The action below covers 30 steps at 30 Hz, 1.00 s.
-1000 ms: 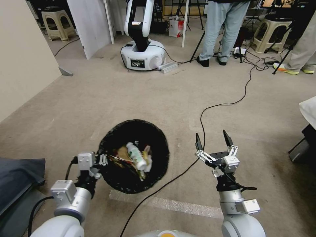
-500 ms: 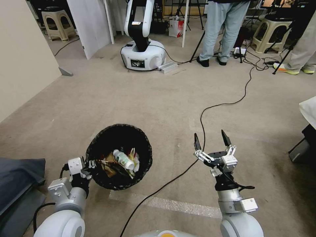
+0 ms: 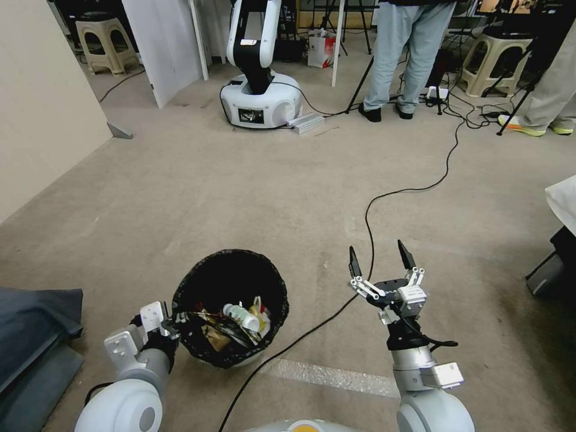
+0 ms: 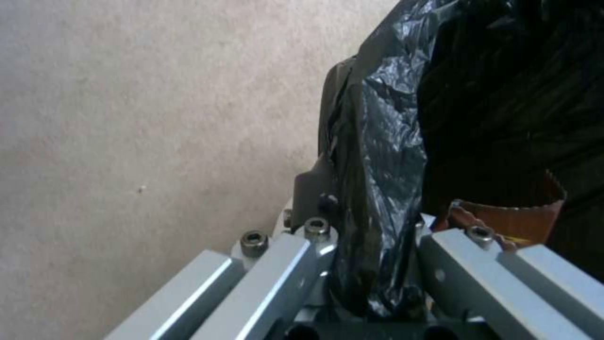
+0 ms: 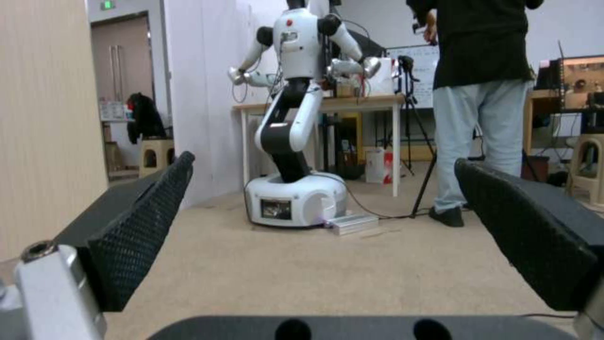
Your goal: Pick up the trash bin, then pick up the garbage from the floor and place it into the trash bin.
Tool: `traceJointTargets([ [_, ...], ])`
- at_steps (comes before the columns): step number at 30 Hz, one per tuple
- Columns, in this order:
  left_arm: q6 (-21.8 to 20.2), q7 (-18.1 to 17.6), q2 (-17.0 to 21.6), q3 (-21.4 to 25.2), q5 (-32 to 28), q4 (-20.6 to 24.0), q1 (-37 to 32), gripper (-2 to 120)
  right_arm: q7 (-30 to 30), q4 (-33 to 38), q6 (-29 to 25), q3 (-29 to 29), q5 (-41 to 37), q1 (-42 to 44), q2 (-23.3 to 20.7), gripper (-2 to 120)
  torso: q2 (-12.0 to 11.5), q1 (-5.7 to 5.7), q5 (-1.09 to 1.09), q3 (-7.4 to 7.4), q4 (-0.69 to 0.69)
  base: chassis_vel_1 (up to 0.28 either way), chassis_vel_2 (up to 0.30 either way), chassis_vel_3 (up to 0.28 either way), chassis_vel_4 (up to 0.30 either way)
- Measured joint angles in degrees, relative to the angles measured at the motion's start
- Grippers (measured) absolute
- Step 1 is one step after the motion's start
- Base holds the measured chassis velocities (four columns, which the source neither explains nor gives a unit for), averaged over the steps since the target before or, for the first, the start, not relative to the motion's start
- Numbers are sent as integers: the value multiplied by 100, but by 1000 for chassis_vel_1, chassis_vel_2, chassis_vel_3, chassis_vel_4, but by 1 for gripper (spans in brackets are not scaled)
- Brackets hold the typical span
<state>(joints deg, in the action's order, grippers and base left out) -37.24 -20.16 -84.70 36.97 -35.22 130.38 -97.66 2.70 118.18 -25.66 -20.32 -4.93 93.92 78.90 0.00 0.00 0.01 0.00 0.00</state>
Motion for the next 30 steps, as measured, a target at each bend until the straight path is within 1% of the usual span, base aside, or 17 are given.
traceJointTargets([
  [5,-11,-3,-23,-63,-40,-22,-5,1,-2,-14,-25,-3,7,30,-3,100,0,0,0,0,0,0,0,0,0],
  [9,27,68,-30,-87,-45,-22,-3,1,-7,-32,-55,-5,12,55,-4,100,0,0,-1,0,0,0,0,0,0],
  [11,42,95,-32,-89,-43,-20,-3,3,-10,-36,-63,-3,13,59,-2,100,0,0,0,0,0,0,0,0,0],
  [13,93,163,-35,-90,-42,-1,-1,14,-20,-44,-74,9,18,62,-1,100,0,0,0,0,0,0,0,0,0],
  [14,104,178,-35,-90,-39,5,1,17,-22,-45,-75,14,19,62,-1,100,0,0,0,0,-1,0,0,0,0],
  [15,104,178,-35,-90,-39,5,1,17,-22,-45,-75,14,19,62,-1,100,0,0,0,0,-1,0,0,0,0],
  [17,129,203,-37,-83,-24,10,9,27,-33,-51,-77,29,21,58,0,100,0,0,-1,0,0,0,0,0,0],
  [18,129,203,-37,-83,-24,10,9,27,-33,-51,-77,29,21,58,0,100,0,0,-1,0,0,0,0,0,0],
  [20,173,227,-40,-74,-17,10,25,38,-38,-67,-81,40,22,57,-1,100,0,0,0,0,0,0,0,0,0],
  [21,173,227,-40,-74,-17,10,25,38,-38,-67,-81,40,22,57,-1,100,0,0,0,0,0,0,0,0,0],
  [22,198,241,-43,-67,-4,-6,37,44,-41,-76,-83,47,23,61,-3,100,0,0,0,0,0,0,0,0,0],
  [23,206,246,-44,-65,1,-14,42,47,-42,-77,-84,50,24,63,-3,100,0,0,-1,0,0,0,0,0,0],
  [24,206,246,-44,-65,1,-14,42,47,-42,-77,-84,50,24,63,-3,100,0,0,-1,0,0,0,0,0,0],
  [26,236,265,-47,-60,25,-27,47,61,-50,-79,-85,55,25,64,-8,100,0,0,-1,0,0,0,0,0,0],
  [29,261,283,-48,-59,37,-27,52,68,-52,-78,-85,55,25,57,-11,100,0,0,0,0,0,0,0,0,0],
  [30,282,301,-48,-59,42,-27,59,76,-55,-78,-85,55,25,51,-13,100,0,0,-1,0,0,0,0,0,0],
])
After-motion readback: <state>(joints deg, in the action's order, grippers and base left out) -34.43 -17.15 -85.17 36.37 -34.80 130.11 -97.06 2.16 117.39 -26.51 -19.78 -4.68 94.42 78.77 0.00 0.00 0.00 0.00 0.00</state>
